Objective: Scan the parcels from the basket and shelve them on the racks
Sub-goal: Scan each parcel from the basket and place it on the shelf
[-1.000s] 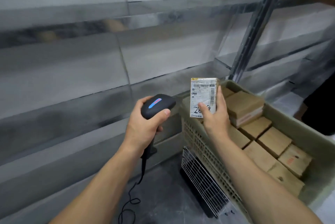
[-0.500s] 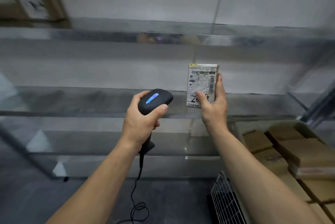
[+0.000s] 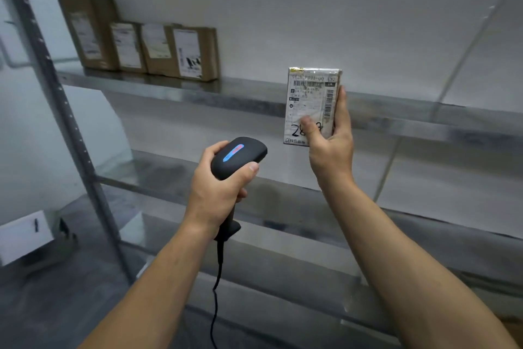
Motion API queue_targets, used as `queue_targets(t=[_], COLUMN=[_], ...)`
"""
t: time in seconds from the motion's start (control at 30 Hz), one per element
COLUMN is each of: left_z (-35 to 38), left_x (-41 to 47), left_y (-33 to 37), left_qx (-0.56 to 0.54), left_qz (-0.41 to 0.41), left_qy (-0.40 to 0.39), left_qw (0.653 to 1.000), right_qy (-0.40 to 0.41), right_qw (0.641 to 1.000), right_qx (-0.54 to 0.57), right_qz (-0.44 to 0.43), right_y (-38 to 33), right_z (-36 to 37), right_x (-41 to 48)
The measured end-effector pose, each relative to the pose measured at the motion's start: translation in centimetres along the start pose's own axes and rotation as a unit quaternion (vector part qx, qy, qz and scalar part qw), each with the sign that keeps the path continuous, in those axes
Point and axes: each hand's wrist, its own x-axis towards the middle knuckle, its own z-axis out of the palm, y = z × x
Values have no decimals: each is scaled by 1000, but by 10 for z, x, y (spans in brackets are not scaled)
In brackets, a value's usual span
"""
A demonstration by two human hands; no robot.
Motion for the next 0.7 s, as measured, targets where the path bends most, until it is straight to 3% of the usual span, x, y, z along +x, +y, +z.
queue_targets(t=[0.33,0.7], left_z=[-78,-146], left_x=[117,225], left_y=[11,12], left_qx=[-35,-36], left_qz=[50,59], left_qy=[15,-12], left_qw=[998,998], right_qy=[-5,-32], right_qw=[998,997], right_qx=[53,-70], right_qz=[-31,-17], right_y=[9,31], right_z=[137,230], right_x=[65,118])
